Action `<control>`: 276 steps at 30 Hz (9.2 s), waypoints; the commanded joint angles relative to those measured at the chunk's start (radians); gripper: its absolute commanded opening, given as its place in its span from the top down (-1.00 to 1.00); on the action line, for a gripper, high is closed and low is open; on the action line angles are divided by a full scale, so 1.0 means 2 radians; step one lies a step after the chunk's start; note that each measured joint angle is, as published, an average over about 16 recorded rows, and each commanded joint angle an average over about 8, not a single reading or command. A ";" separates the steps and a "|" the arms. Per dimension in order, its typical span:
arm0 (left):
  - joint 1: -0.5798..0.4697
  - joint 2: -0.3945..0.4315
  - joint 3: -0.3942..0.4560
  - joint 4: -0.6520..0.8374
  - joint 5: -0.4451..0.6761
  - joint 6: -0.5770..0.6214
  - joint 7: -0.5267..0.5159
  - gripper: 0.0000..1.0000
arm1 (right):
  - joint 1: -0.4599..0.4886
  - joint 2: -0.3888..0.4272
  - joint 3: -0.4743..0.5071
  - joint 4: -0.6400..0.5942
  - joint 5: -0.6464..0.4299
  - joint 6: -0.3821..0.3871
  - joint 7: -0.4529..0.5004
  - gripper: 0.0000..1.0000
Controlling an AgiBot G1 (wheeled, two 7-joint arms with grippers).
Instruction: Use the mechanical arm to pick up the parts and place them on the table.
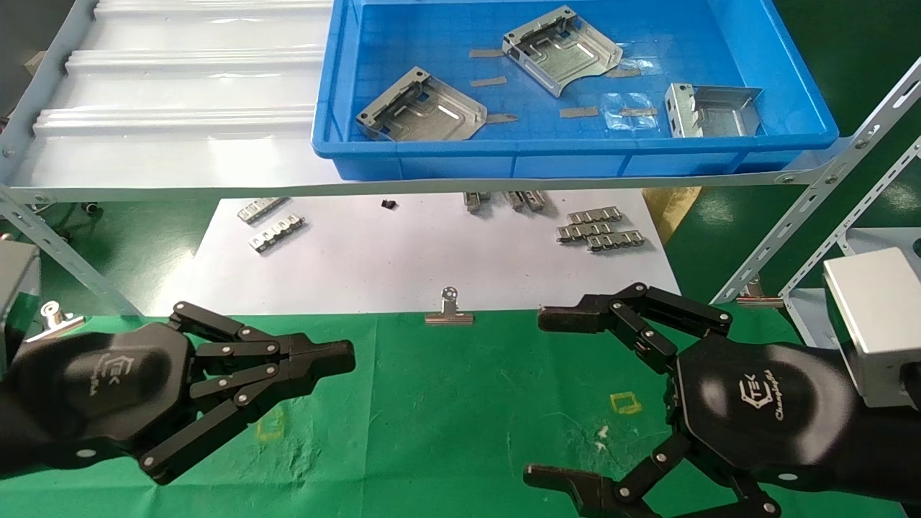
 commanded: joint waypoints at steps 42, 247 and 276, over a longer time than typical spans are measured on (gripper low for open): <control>0.000 0.000 0.000 0.000 0.000 0.000 0.000 -1.00 | 0.428 -0.317 -0.136 -0.527 -0.325 0.314 -0.070 -0.63; 0.000 0.000 0.000 0.000 0.000 0.000 0.000 -1.00 | 0.326 -0.163 -0.466 -0.558 -0.060 -0.050 -0.363 -1.00; 0.000 0.000 0.000 0.000 0.000 0.000 0.000 -1.00 | 0.157 -0.078 -0.225 -0.269 -0.029 -0.024 -0.175 -1.00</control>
